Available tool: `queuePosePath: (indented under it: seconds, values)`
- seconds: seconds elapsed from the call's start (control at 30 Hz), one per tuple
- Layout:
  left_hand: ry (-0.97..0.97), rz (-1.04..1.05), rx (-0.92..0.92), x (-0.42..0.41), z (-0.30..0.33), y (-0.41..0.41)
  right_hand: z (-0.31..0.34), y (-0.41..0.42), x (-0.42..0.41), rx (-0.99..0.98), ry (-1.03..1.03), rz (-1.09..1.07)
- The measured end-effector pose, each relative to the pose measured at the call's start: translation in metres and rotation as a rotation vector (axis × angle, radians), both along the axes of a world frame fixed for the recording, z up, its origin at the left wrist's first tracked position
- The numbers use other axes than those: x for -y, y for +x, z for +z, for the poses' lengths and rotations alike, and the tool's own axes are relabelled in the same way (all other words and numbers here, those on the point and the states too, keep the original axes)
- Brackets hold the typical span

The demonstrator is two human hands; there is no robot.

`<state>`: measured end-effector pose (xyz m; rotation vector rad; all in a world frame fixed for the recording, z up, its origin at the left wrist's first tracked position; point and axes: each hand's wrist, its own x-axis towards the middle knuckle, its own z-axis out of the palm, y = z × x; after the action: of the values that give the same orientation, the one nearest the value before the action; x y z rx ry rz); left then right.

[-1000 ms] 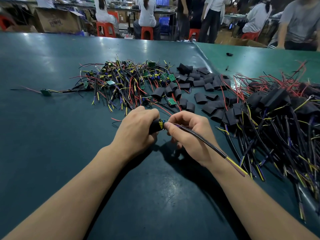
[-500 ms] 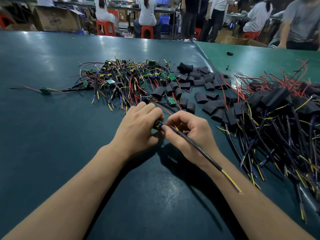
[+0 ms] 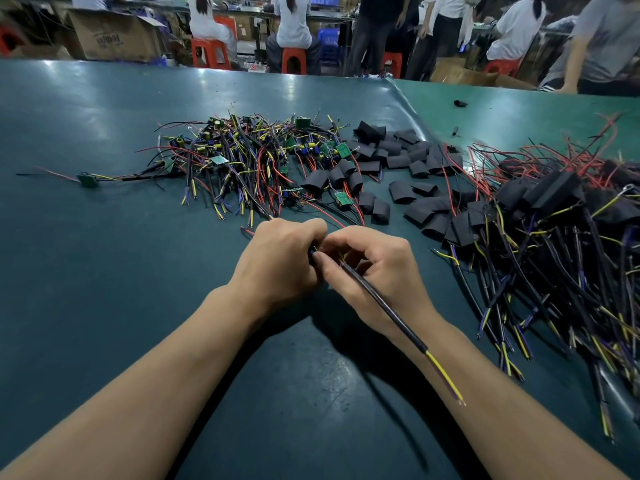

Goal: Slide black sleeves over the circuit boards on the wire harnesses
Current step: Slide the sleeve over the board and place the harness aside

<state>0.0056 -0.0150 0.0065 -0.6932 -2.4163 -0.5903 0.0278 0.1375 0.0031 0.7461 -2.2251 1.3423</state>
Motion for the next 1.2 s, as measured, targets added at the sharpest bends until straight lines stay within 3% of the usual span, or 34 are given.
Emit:
queuePosePath:
  seconds: [0.33, 0.57, 0.8, 1.03, 1.2]
  values:
    - [-0.006, -0.029, -0.098, -0.005, 0.0, 0.003, -0.001, -0.001, 0.0, -0.096, 0.039, 0.002]
    - [0.194, -0.002, -0.119, 0.001, 0.004, 0.006, 0.007, -0.008, -0.005, 0.526, -0.502, 0.045]
    - [0.151, -0.1, -0.248, 0.007, 0.002, 0.004, 0.012, -0.015, -0.016, 0.73, -0.79, 0.082]
    - [0.141, -0.101, -0.293, 0.008, 0.001, 0.002, 0.01, -0.015, -0.02, 0.479, -0.541, 0.058]
    - [0.14, -0.062, -0.232, 0.009, 0.004, 0.005, 0.01, -0.012, -0.02, 0.434, -0.489, 0.057]
